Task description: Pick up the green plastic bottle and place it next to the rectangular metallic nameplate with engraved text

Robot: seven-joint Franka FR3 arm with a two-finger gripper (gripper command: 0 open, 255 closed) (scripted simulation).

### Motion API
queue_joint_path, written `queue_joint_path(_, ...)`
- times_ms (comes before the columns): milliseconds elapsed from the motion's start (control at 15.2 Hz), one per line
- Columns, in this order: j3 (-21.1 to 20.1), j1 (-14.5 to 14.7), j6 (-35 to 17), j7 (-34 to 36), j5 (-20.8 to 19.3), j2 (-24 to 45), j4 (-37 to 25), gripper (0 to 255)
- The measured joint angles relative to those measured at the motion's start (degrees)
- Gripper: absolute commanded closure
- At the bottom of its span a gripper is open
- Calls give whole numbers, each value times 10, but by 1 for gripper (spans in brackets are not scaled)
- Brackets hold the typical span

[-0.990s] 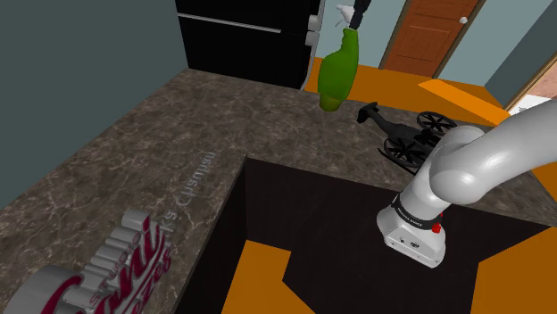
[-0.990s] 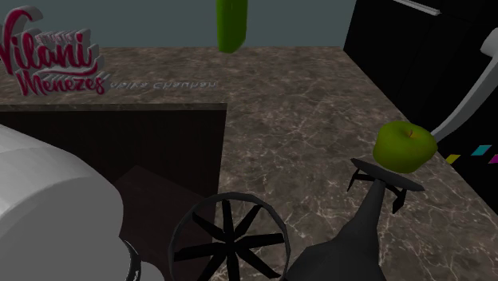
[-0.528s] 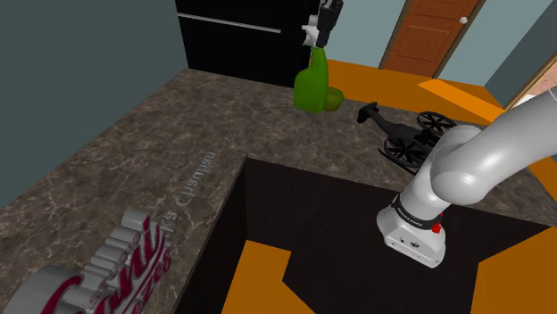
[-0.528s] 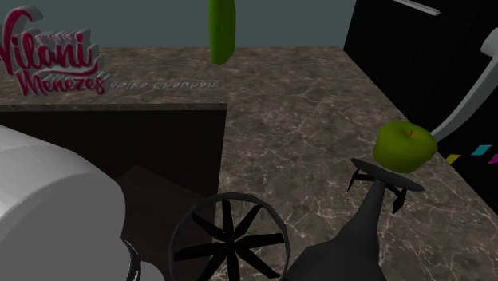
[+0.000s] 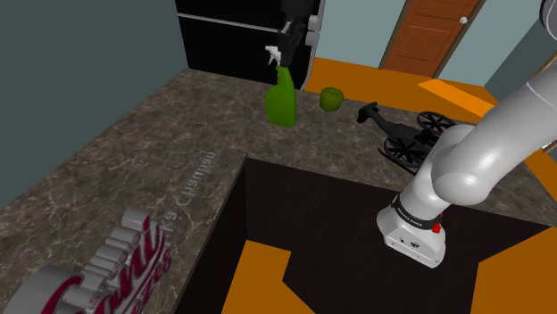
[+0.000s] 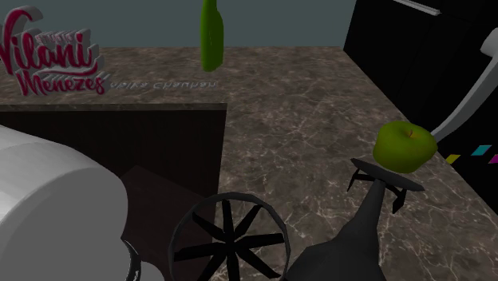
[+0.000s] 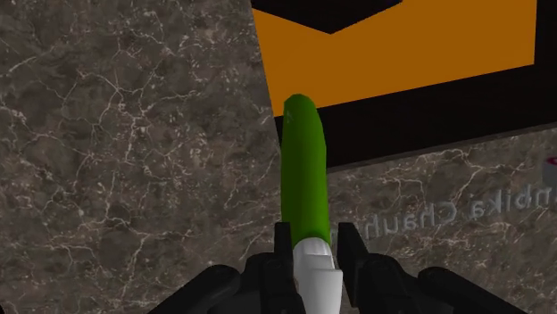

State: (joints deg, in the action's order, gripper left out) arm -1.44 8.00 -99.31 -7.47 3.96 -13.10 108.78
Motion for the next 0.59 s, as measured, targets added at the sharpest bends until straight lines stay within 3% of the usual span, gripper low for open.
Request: queue_joint_path(594, -38, 28, -75, 64, -8, 139, -68, 255)
